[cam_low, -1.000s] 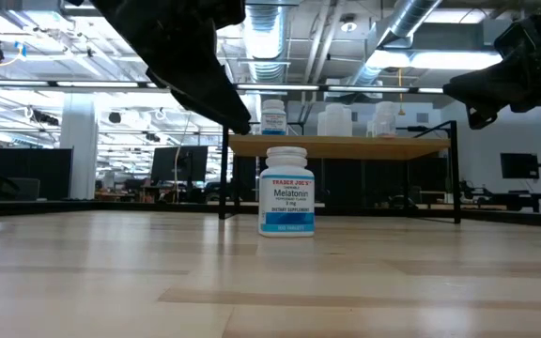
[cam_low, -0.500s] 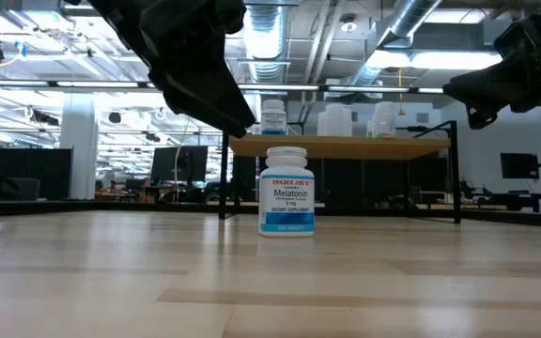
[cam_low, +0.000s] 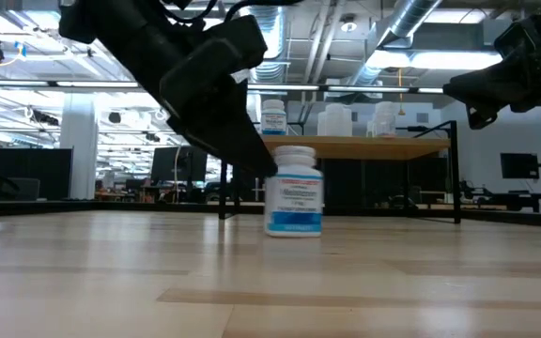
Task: Pick and place medicine bottles onto shelf by color
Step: Put the opaque medicine bottle onto the left side of the shelf
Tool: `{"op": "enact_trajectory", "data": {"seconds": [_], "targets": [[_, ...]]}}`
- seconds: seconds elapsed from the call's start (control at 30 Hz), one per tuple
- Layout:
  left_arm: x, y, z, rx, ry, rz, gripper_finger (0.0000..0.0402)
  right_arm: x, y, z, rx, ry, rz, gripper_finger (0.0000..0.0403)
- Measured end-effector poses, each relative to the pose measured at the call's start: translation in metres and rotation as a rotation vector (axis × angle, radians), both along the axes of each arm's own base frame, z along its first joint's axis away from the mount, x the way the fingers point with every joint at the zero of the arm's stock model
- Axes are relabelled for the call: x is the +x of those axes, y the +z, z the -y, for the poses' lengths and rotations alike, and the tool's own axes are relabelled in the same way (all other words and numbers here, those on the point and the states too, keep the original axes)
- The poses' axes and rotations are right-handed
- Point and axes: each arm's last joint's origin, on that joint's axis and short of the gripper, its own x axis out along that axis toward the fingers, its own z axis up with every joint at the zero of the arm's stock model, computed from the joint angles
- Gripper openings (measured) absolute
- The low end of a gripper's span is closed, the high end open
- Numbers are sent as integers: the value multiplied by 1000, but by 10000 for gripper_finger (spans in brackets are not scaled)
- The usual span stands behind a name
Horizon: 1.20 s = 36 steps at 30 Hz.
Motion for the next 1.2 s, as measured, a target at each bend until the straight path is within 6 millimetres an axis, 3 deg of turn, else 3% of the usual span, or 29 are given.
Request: {"op": "enact_trajectory", "data": {"seconds": [0.5,0.8,1.2], "targets": [[5,1,-9,-5,45,32,245,0,0,0,0,0,0,97],[25,-33,-3,-18,50,91,245,0,0,0,0,0,0,97],[42,-25,-9,46,54,131,245,0,0,0,0,0,0,97]]}}
